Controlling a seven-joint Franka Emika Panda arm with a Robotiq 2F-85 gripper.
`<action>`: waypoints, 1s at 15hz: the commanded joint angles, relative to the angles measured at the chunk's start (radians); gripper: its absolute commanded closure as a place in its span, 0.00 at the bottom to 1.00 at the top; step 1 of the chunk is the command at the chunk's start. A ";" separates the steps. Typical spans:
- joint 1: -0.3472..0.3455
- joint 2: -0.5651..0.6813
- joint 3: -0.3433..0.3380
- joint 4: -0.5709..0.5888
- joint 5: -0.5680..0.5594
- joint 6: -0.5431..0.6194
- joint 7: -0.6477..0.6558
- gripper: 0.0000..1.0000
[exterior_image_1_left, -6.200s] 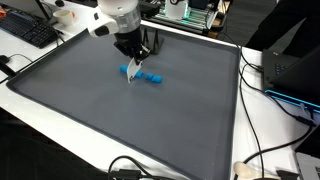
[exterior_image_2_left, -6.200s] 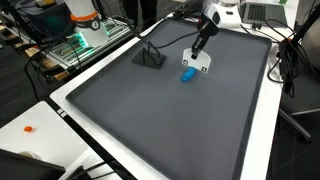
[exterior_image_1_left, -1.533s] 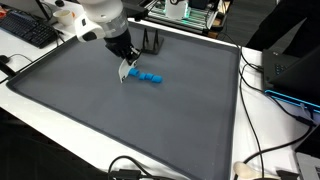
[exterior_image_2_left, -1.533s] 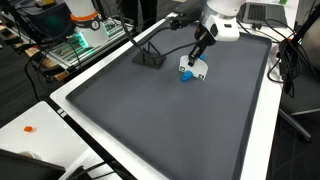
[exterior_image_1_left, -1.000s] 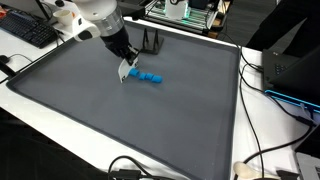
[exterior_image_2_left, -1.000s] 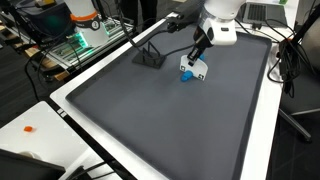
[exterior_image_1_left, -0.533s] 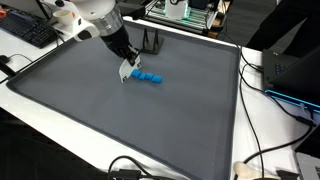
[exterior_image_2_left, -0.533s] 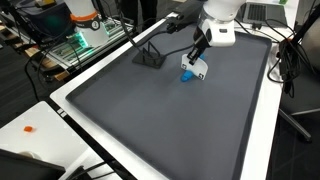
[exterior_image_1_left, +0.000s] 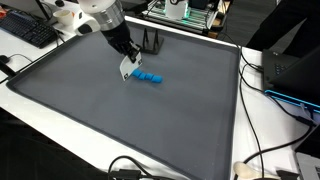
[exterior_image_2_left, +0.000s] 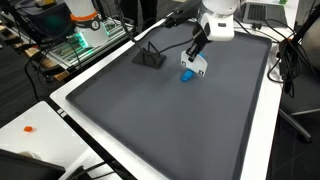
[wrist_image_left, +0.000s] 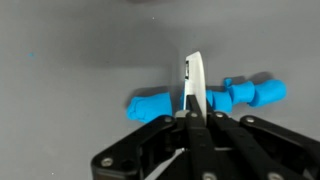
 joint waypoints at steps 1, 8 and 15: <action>0.000 -0.112 -0.002 -0.102 0.002 0.013 0.023 0.99; -0.013 -0.330 -0.013 -0.295 0.107 0.009 0.196 0.99; -0.018 -0.555 -0.024 -0.596 0.244 0.149 0.386 0.99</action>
